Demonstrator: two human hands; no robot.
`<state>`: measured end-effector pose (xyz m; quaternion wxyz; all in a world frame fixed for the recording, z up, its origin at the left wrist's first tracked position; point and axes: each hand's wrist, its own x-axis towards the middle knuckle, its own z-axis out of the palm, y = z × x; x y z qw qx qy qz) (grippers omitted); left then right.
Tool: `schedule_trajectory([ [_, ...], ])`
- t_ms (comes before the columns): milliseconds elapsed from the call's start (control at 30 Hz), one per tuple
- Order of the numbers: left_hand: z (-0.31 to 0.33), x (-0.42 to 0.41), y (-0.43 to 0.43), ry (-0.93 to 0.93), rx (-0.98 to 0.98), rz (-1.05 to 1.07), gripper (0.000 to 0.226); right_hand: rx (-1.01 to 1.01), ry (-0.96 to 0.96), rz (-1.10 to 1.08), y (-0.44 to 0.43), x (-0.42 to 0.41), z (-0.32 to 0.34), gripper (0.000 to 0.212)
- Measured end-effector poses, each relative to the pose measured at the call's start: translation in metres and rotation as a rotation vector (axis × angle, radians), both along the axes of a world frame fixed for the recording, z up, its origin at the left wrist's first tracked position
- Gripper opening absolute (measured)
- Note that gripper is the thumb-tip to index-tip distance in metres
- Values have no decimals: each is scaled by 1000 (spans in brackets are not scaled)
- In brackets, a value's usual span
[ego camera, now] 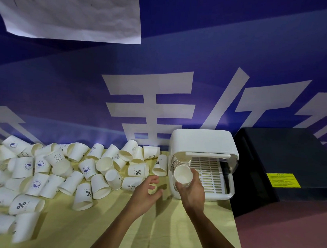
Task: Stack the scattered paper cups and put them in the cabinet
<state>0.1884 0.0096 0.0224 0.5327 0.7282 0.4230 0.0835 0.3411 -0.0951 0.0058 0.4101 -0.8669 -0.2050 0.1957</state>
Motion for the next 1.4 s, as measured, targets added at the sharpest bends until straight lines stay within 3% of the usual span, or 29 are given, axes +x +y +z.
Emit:
schedule_trajectory([
  [600, -11, 0, 2, 17, -24, 6, 45, 25, 15, 39, 5, 6, 1, 74],
  [867, -6, -13, 8, -52, -47, -79, 44, 29, -243, 9, 0, -27, 24, 53],
  [1133, -4, -79, 36, -73, -46, -15, 38, 32, -144, 242, 36, -98, 32, 49],
  [1400, 8, -232, 55, 0, 59, 379, 40, 80, -29, 660, 103, -208, 19, 49],
])
